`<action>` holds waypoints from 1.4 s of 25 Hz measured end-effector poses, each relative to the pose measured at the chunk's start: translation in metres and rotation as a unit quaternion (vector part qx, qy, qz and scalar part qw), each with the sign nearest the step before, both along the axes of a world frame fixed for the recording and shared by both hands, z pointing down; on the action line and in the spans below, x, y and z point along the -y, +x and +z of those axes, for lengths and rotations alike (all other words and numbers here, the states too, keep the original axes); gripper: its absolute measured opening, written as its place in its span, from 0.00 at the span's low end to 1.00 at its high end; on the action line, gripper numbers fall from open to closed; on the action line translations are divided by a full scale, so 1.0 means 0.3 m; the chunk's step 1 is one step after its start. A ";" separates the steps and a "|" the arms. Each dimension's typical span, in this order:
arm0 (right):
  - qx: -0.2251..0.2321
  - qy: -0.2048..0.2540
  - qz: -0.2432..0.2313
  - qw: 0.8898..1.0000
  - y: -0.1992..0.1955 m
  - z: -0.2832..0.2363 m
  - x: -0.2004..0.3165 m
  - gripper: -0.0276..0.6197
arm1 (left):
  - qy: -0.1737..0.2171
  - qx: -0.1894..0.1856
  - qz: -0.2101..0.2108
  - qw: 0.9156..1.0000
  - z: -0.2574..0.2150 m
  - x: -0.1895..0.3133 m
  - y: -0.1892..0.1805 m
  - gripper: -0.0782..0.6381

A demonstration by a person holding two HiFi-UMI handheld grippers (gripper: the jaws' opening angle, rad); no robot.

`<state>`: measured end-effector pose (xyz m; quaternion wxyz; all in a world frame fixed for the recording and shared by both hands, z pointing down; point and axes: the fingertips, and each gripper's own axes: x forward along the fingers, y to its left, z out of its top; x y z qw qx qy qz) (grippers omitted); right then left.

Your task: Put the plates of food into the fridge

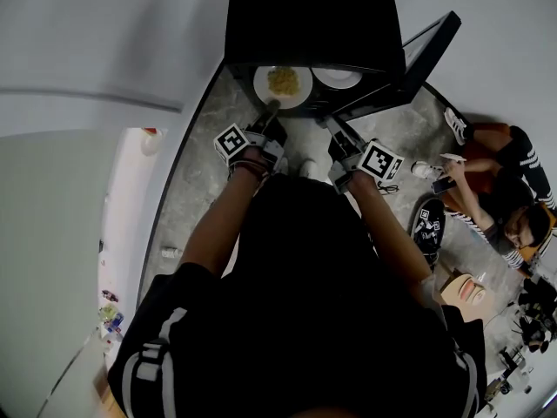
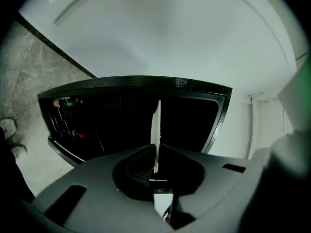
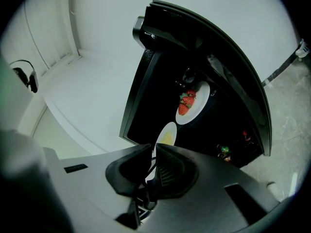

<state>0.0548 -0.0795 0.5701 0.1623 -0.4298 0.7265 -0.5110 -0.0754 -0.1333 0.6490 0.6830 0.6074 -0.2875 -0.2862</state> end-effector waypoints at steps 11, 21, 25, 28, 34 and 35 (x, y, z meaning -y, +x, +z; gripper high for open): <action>0.005 -0.001 0.005 1.000 0.002 0.001 0.002 0.11 | 0.007 0.011 -0.003 1.000 -0.025 0.075 0.005 0.16; 0.013 -0.006 0.022 1.000 0.017 -0.003 0.016 0.11 | 0.010 0.009 -0.008 1.000 -0.039 0.156 0.007 0.16; 0.006 -0.004 0.021 1.000 0.025 -0.001 0.019 0.11 | 0.011 0.009 -0.010 1.000 -0.030 0.181 0.007 0.16; 0.005 -0.006 0.021 1.000 0.026 0.002 0.018 0.11 | 0.018 0.002 -0.008 1.000 -0.046 0.188 0.018 0.16; 0.011 -0.008 0.020 1.000 0.017 0.000 0.015 0.11 | 0.006 0.009 -0.012 1.000 -0.034 0.185 0.019 0.16; 0.008 -0.011 0.021 1.000 0.020 0.005 0.013 0.11 | 0.007 0.009 -0.013 1.000 -0.033 0.187 0.020 0.16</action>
